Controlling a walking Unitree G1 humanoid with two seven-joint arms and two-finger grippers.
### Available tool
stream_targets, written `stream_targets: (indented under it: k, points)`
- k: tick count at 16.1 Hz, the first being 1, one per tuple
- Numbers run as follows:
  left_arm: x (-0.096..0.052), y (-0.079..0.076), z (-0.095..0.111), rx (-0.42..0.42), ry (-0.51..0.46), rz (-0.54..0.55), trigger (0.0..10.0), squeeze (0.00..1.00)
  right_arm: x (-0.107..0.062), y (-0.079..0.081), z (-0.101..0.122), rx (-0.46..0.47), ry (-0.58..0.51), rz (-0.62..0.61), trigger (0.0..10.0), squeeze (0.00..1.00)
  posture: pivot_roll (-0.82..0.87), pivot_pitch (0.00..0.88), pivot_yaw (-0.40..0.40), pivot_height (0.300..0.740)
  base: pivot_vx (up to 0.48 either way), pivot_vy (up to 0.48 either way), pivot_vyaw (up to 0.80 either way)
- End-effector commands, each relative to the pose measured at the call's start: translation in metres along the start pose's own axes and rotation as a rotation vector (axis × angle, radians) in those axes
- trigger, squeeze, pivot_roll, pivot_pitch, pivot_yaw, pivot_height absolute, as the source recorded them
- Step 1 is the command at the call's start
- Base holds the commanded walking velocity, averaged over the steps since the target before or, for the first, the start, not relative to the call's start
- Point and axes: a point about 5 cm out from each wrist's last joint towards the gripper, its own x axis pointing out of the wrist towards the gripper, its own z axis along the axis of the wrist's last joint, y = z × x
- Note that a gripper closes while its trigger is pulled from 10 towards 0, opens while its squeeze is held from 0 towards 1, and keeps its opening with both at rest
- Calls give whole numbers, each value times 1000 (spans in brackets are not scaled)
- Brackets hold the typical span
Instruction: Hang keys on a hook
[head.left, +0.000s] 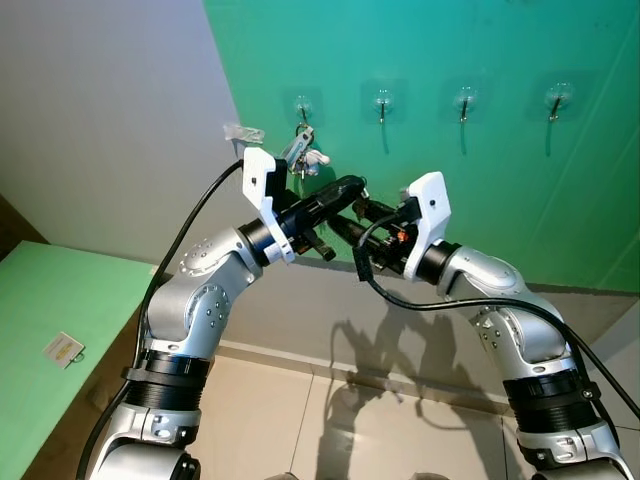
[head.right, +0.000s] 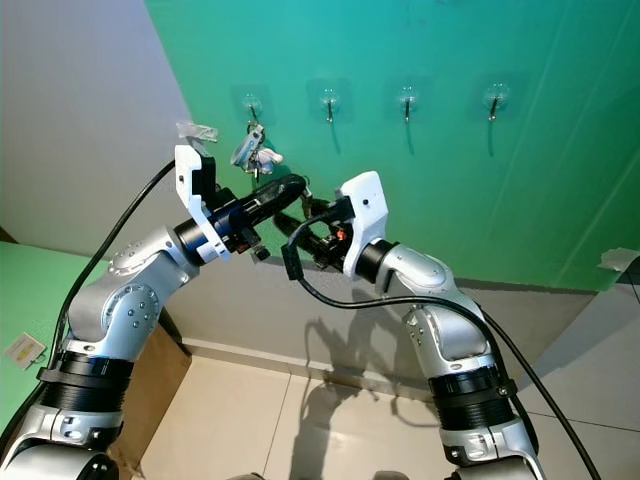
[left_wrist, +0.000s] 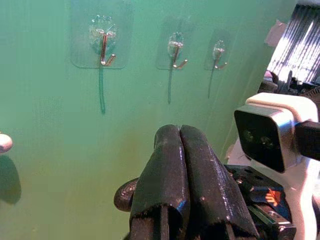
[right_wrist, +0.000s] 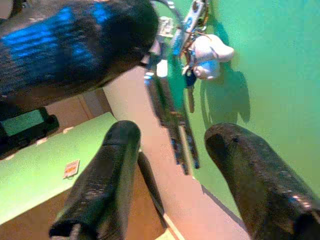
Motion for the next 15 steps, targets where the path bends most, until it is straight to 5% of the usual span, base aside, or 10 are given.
stream_targets:
  k: [1, 15]
  points:
    - [-2, -1, 4, 10, -4, -8, 0, 0, 4, 0, 7, -13, -23, -3, 0, 0, -219, 0, 130, 740, 0, 0, 0]
    - [-5, -1, -1, 16, 24, -17, 0, 0, 3, -5, 13, 11, -57, -37, 0, 0, -223, 0, 131, 740, 0, 0, 0]
